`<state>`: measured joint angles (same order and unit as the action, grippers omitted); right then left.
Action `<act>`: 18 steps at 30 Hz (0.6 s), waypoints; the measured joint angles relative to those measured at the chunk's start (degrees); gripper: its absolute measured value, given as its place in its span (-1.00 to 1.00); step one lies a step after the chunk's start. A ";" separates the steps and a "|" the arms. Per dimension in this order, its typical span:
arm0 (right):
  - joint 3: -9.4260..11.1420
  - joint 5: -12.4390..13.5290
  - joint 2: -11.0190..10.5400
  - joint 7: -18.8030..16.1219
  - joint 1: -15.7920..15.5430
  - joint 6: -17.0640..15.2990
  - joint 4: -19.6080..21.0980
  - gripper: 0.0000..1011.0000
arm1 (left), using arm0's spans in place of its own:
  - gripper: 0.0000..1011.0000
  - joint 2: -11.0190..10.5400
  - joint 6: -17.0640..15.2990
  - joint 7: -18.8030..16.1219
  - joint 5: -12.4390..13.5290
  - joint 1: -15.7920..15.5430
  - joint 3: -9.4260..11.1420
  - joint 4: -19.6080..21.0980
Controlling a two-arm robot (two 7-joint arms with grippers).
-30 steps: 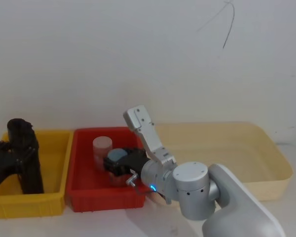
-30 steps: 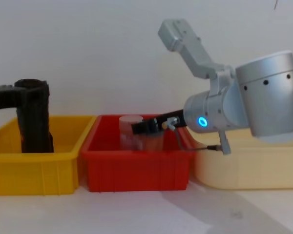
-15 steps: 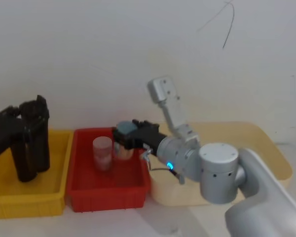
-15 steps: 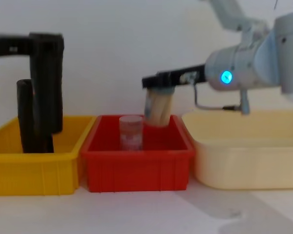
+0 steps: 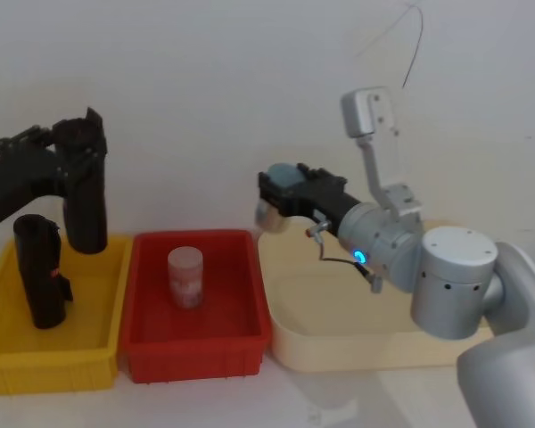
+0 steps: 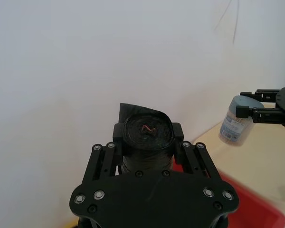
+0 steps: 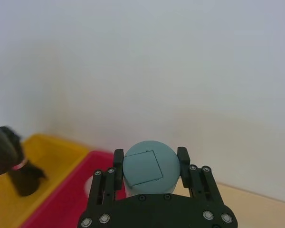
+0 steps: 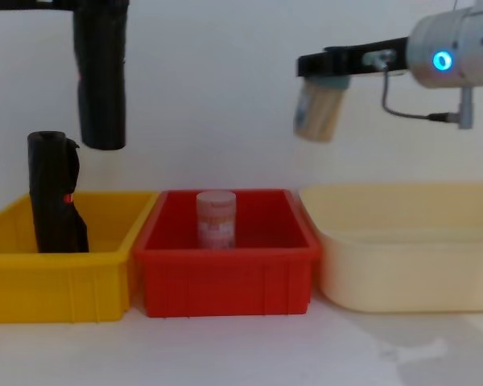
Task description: Pick up the garbage bag with the one hand and transfer it to the other hand.
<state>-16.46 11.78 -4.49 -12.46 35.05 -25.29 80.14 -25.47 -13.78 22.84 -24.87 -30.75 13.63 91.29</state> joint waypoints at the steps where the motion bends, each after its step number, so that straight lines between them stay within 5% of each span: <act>1: 0.51 -0.04 -0.28 0.47 -0.01 0.17 0.20 0.31 | 0.09 0.35 0.41 0.80 -0.42 -0.99 0.27 -1.16; 11: 3.77 -1.54 -2.39 4.11 -1.38 0.83 1.01 0.31 | 0.09 4.15 4.48 8.13 -3.39 -9.06 2.80 -13.41; 18: 6.45 -2.44 -4.52 5.96 -3.11 0.78 1.48 0.31 | 0.09 8.41 8.76 15.55 -5.19 -16.60 5.33 -26.57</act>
<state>-10.01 9.34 -9.01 -6.50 31.94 -24.51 81.61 -17.06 -5.02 38.39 -30.07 -47.35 18.96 64.72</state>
